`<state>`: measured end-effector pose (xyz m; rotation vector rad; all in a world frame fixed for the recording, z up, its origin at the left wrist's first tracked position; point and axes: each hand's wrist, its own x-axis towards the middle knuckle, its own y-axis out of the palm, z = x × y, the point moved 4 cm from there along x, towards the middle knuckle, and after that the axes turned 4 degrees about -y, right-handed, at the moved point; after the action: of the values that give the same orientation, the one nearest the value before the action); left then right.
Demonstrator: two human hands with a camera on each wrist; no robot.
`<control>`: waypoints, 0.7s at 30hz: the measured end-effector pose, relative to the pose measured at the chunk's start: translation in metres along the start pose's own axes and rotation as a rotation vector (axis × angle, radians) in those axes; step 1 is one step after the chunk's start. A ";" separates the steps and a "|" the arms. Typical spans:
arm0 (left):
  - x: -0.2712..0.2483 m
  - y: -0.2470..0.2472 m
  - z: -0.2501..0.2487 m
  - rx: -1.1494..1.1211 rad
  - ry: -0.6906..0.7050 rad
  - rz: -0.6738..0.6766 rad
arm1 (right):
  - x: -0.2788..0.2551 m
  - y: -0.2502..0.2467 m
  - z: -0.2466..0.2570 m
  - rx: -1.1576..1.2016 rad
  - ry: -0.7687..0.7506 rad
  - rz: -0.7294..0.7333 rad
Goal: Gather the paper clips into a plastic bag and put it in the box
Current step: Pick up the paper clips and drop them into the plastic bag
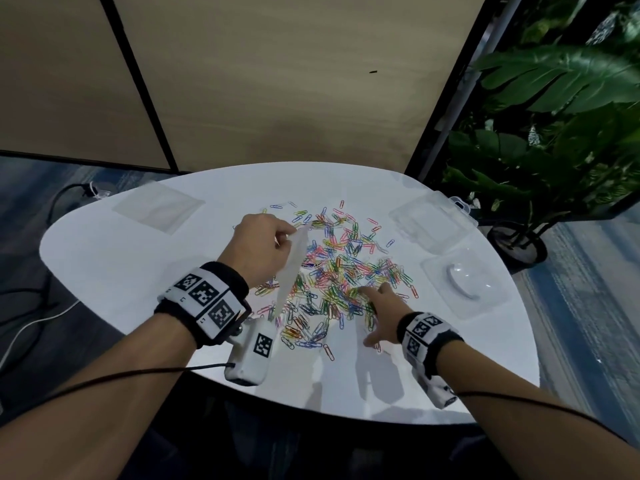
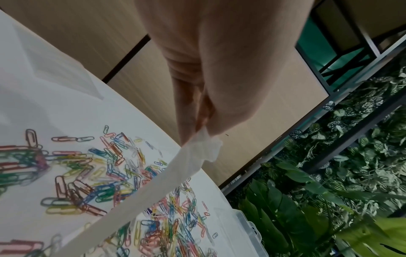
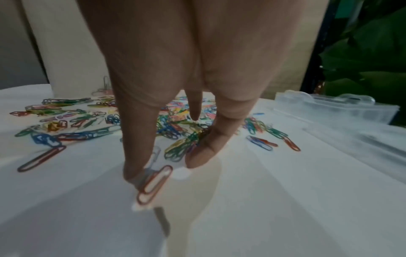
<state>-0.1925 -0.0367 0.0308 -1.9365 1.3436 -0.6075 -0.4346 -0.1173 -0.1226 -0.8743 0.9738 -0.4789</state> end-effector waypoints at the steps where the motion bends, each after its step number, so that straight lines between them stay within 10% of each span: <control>1: 0.000 -0.002 0.002 0.001 -0.004 0.000 | 0.003 0.000 0.006 -0.023 -0.032 -0.019; 12: 0.000 -0.010 0.016 0.032 -0.024 0.025 | 0.029 -0.003 0.034 -0.173 -0.194 -0.267; 18: -0.001 -0.005 0.016 0.036 -0.031 0.060 | 0.012 -0.063 0.015 0.586 0.084 -0.403; 21: -0.002 -0.002 0.013 0.038 -0.026 0.081 | -0.008 -0.089 0.045 1.245 -0.042 -0.316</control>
<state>-0.1825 -0.0308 0.0242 -1.8445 1.3771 -0.5625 -0.3977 -0.1443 -0.0336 0.1121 0.3329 -1.1521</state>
